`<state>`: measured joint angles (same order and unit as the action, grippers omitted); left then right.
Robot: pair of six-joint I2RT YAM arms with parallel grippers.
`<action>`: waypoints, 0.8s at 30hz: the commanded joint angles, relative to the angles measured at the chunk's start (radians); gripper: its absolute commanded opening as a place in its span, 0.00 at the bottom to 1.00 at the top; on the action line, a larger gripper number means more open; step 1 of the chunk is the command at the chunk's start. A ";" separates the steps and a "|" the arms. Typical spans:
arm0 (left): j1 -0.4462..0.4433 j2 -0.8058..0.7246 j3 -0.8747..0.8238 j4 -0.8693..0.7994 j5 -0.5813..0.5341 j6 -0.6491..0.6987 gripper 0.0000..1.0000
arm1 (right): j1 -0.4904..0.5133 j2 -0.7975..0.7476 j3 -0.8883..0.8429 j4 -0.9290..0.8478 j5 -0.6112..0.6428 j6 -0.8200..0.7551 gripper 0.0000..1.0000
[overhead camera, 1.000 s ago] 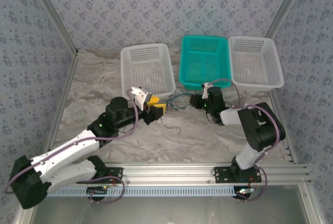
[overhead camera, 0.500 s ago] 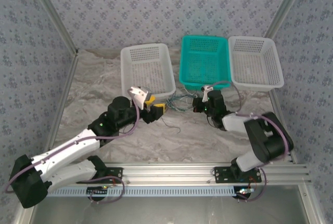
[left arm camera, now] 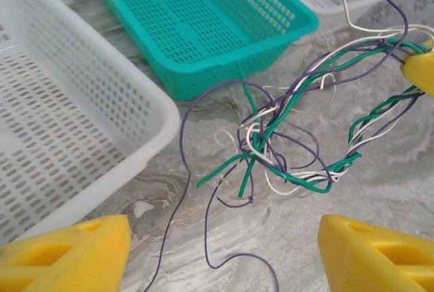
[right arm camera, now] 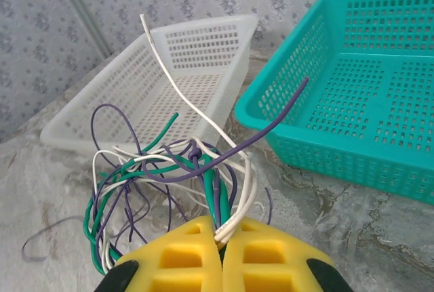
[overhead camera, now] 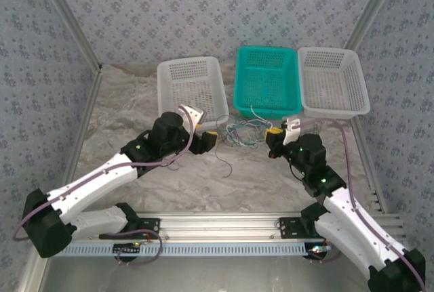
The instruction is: Untangle the cables
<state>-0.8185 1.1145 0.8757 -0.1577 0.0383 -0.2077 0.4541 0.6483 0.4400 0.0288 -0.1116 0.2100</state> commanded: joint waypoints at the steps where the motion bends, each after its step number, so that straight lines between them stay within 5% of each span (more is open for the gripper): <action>1: 0.005 0.017 0.051 -0.017 0.119 0.106 0.76 | -0.001 -0.015 0.048 -0.096 -0.093 -0.084 0.00; 4: 0.038 0.030 0.086 -0.069 0.131 0.196 0.76 | 0.001 -0.009 0.092 -0.134 -0.153 -0.131 0.00; 12: 0.159 0.089 0.160 -0.156 0.656 0.341 0.74 | 0.003 -0.009 0.189 -0.184 -0.269 -0.184 0.00; 17: 0.164 0.134 0.185 -0.184 0.674 0.380 0.72 | 0.008 -0.009 0.228 -0.196 -0.291 -0.210 0.00; 21: 0.179 0.134 0.172 -0.160 0.705 0.378 0.54 | 0.011 -0.010 0.253 -0.207 -0.301 -0.211 0.00; 24: 0.195 0.142 0.166 -0.151 0.728 0.373 0.49 | 0.016 -0.012 0.267 -0.203 -0.308 -0.208 0.00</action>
<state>-0.6376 1.2530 1.0313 -0.3176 0.6975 0.1482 0.4614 0.6502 0.6636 -0.1654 -0.3840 0.0166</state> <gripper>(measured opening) 0.494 0.057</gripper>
